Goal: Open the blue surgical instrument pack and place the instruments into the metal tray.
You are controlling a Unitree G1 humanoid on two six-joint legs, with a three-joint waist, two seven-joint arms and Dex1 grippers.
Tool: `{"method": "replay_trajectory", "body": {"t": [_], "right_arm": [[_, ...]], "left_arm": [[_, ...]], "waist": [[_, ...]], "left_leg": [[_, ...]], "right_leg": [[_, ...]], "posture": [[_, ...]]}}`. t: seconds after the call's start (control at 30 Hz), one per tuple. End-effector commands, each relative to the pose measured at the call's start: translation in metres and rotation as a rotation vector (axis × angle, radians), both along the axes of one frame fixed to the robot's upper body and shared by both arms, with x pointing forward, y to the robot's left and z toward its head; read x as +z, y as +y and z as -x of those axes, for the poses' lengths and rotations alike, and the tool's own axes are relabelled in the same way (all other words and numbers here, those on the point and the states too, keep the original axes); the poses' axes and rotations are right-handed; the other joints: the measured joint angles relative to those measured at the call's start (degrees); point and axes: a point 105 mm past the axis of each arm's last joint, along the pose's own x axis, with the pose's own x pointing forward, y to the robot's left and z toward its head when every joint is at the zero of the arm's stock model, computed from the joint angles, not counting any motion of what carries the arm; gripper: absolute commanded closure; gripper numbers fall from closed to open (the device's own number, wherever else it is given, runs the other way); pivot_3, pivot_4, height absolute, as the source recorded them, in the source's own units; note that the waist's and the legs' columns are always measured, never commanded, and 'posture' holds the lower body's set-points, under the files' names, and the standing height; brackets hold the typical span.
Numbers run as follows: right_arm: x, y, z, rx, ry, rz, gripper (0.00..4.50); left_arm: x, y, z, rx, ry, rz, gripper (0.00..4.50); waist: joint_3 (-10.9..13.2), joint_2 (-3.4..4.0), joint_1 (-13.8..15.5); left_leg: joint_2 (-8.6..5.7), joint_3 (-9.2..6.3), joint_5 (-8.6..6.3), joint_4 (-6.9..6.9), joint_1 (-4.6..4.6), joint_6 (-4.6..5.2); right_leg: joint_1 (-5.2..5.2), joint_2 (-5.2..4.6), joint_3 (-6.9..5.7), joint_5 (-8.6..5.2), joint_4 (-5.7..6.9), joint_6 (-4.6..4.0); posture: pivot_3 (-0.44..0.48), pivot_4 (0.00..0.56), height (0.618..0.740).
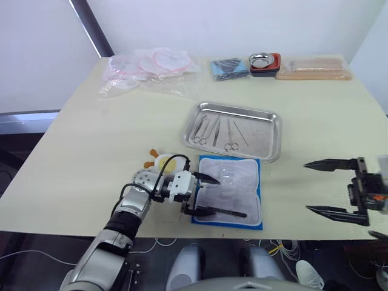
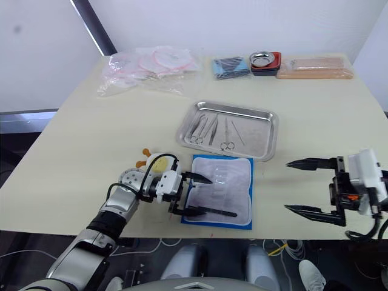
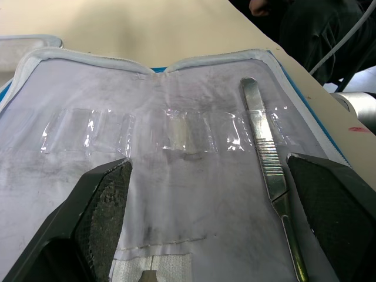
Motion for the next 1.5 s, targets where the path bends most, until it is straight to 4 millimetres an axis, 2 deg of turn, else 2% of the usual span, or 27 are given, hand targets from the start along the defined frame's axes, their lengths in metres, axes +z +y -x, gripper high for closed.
{"method": "replay_trajectory", "body": {"t": [0.03, 0.2, 0.37, 0.53, 0.8, 1.03, 1.2, 1.3, 1.4, 1.47, 1.5], "right_arm": [[-0.013, 0.017, 0.001, 0.006, -0.01, 0.018, 0.07], [-0.044, 0.044, -0.018, -0.053, -0.051, 0.05, 0.07], [-0.068, 0.069, -0.012, 0.026, 0.0, 0.104, 0.07], [-0.096, 0.082, -0.021, -0.008, 0.042, 0.162, 0.07], [-0.121, 0.088, -0.036, -0.033, 0.043, 0.206, 0.07], [-0.132, 0.098, -0.03, 0.031, 0.06, 0.217, 0.07], [-0.142, 0.093, -0.029, 0.017, 0.101, 0.256, 0.07], [-0.147, 0.089, -0.024, 0.032, 0.125, 0.27, 0.72], [-0.149, 0.087, -0.02, 0.051, 0.132, 0.278, 2.05], [-0.149, 0.087, -0.018, 0.055, 0.138, 0.276, 3.17], [-0.149, 0.087, -0.018, 0.057, 0.139, 0.276, 3.36]], "left_arm": [[-0.052, 0.017, 0.028, -0.03, 0.181, -0.189, 0.0], [-0.053, 0.017, 0.03, -0.042, 0.182, -0.197, 0.0], [-0.051, 0.017, 0.027, -0.049, 0.172, -0.205, 0.0], [-0.052, 0.018, 0.029, -0.07, 0.161, -0.224, 0.0], [-0.05, 0.019, 0.033, -0.096, 0.178, -0.22, 0.0], [-0.05, 0.02, 0.035, -0.115, 0.185, -0.222, 0.0], [-0.051, 0.02, 0.035, -0.111, 0.179, -0.226, 0.0], [-0.051, 0.019, 0.035, -0.107, 0.18, -0.223, 0.0], [-0.052, 0.021, 0.036, -0.105, 0.182, -0.226, 0.0], [-0.053, 0.022, 0.036, -0.105, 0.183, -0.23, 0.0], [-0.053, 0.022, 0.036, -0.104, 0.183, -0.231, 0.0]], "waist": [[0.0, -0.02, -0.1], [0.0, -0.05, -0.5], [0.0, -0.1, -0.6], [0.0, -0.11, -0.8], [-0.1, -0.18, -1.3], [-0.2, -0.29, -1.4], [-0.3, -0.32, -1.4], [-0.5, -0.35, -1.4], [-0.6, -0.44, -1.4], [-0.7, -0.54, -1.4], [-0.8, -0.61, -1.5]], "left_leg": [[0.01, 0.0, 0.0, 0.0, 0.0, 0.0], [0.01, 0.0, 0.0, -0.01, 0.02, 0.0], [0.0, -0.01, 0.0, -0.01, 0.02, 0.0], [0.0, 0.0, 0.0, 0.0, 0.02, 0.0], [-0.01, 0.04, 0.0, 0.01, 0.02, 0.0], [0.06, 0.06, 0.0, 0.0, 0.04, 0.01], [0.07, 0.06, 0.0, 0.0, 0.06, 0.01], [0.07, 0.05, 0.0, 0.0, 0.15, 0.01], [0.07, 0.05, -0.01, 0.0, 0.16, 0.01], [0.07, 0.05, -0.01, 0.0, 0.19, 0.01], [0.07, 0.05, -0.01, 0.0, 0.2, 0.01]], "right_leg": [[0.0, 0.01, 0.0, 0.0, 0.0, 0.0], [-0.01, 0.01, 0.06, 0.0, -0.01, 0.0], [-0.01, 0.0, 0.07, 0.0, -0.02, 0.0], [0.0, 0.02, 0.05, 0.0, -0.01, -0.01], [0.01, 0.03, 0.07, 0.01, 0.0, 0.0], [0.02, 0.18, 0.07, 0.05, 0.02, 0.04], [0.07, 0.19, 0.07, 0.06, 0.02, 0.04], [0.17, 0.19, 0.06, 0.03, 0.02, 0.0], [0.2, 0.19, 0.07, 0.03, 0.01, -0.01], [0.24, 0.18, 0.07, 0.02, 0.01, -0.01], [0.25, 0.18, 0.07, 0.01, 0.01, -0.03]], "posture": [[0.0, 0.15, 0.74], [0.0, 0.15, 0.74], [0.0, 0.15, 0.74], [0.0, 0.15, 0.74], [0.0, 0.15, 0.74], [0.0, 0.15, 0.74], [0.0, 0.15, 0.74], [0.0, 0.15, 0.74], [0.0, 0.15, 0.74], [0.0, 0.15, 0.74], [0.0, 0.15, 0.74]]}}
